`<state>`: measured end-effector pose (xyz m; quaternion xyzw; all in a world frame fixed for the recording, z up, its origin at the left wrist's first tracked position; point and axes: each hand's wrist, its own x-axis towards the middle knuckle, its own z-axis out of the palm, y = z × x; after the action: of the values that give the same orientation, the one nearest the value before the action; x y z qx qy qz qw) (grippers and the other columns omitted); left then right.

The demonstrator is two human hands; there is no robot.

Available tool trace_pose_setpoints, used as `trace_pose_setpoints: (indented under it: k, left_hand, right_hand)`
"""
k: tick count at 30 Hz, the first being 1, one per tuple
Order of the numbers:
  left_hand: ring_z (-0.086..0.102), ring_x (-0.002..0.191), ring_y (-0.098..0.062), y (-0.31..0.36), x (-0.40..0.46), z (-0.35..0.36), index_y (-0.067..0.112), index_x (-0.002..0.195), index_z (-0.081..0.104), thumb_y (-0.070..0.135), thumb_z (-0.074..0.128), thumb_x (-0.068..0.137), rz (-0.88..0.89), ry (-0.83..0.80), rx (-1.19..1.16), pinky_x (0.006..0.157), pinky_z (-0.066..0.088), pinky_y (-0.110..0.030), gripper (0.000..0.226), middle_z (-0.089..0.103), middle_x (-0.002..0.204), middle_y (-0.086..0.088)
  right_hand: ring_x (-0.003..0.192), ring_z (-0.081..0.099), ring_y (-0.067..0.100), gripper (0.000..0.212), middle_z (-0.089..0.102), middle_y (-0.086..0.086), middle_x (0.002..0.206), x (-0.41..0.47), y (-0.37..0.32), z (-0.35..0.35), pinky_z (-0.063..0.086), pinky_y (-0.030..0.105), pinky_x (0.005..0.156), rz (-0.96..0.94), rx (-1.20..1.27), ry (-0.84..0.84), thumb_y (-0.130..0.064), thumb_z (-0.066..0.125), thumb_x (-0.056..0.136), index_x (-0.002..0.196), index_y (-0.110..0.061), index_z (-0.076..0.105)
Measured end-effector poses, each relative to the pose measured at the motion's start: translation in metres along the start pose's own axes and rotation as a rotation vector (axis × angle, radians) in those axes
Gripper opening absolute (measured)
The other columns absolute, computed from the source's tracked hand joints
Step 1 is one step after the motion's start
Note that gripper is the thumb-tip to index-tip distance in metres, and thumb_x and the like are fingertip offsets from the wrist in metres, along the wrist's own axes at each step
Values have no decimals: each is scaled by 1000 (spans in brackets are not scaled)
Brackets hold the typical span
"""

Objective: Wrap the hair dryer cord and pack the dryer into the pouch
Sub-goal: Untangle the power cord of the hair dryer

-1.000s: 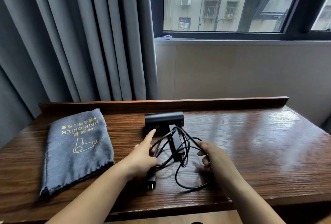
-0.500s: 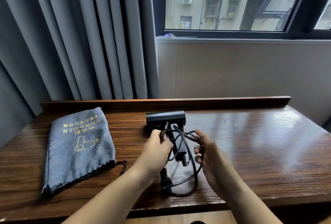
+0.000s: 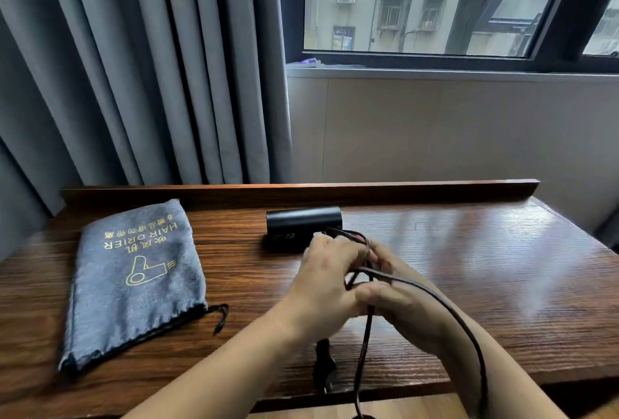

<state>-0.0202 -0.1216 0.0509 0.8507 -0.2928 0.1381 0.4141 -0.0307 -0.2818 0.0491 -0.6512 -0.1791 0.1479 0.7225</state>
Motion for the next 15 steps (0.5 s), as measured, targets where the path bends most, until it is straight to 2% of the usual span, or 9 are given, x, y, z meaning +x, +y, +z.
trace_pose_setpoints:
  k: [3, 5, 6, 8, 9, 12, 15]
  left_hand:
    - [53, 93, -15, -4, 13, -2, 31, 81, 69, 40, 63, 85, -73, 147, -69, 82, 46, -42, 12, 65, 80, 14]
    - [53, 94, -15, -4, 18, 0, 41, 76, 65, 40, 59, 88, -131, 143, -158, 84, 46, -39, 14, 64, 84, 28]
    - [51, 96, -14, -4, 19, 1, 41, 76, 61, 41, 55, 88, -166, 111, -175, 87, 45, -39, 14, 60, 87, 32]
    - [44, 97, -15, -8, 21, 3, 31, 80, 54, 42, 47, 83, -226, 3, -118, 91, 42, -42, 14, 55, 90, 20]
    - [44, 99, -17, -10, 22, 3, 28, 84, 52, 41, 47, 82, -268, -72, -95, 93, 42, -45, 14, 52, 91, 15]
    - [49, 101, -24, -15, 26, -1, 24, 96, 52, 36, 55, 85, -352, -279, -34, 91, 47, -48, 16, 50, 93, 7]
    - [59, 89, -25, -14, 30, -7, 22, 91, 50, 34, 61, 84, -396, -356, -159, 70, 54, -40, 17, 56, 94, -2]
  right_hand:
    - [101, 63, 24, 65, 61, 14, 121, 6, 3, 8, 52, 50, 85, -11, 60, -30, -11, 76, 73, 133, -14, 50]
    - [103, 64, 27, 65, 63, 16, 119, 12, 6, 14, 53, 44, 83, -47, 61, -15, -9, 78, 73, 132, -8, 50]
    - [111, 63, 32, 69, 61, 21, 123, 14, 9, 15, 51, 47, 89, -59, 74, -5, -9, 79, 74, 134, -6, 47]
    - [125, 56, 36, 81, 58, 21, 133, 14, 14, 15, 47, 51, 99, -52, 96, 16, -8, 82, 72, 141, -12, 40]
    - [126, 56, 32, 84, 59, 16, 134, 13, 15, 14, 48, 48, 100, -41, 92, 27, -7, 81, 72, 143, -17, 38]
    - [114, 64, 20, 82, 66, 6, 127, 9, 20, 12, 52, 32, 87, 3, 59, 83, -2, 79, 71, 140, -28, 42]
    - [98, 67, 18, 85, 69, 8, 117, 9, 27, 9, 50, 31, 81, 35, 36, 130, -5, 83, 69, 139, -34, 44]
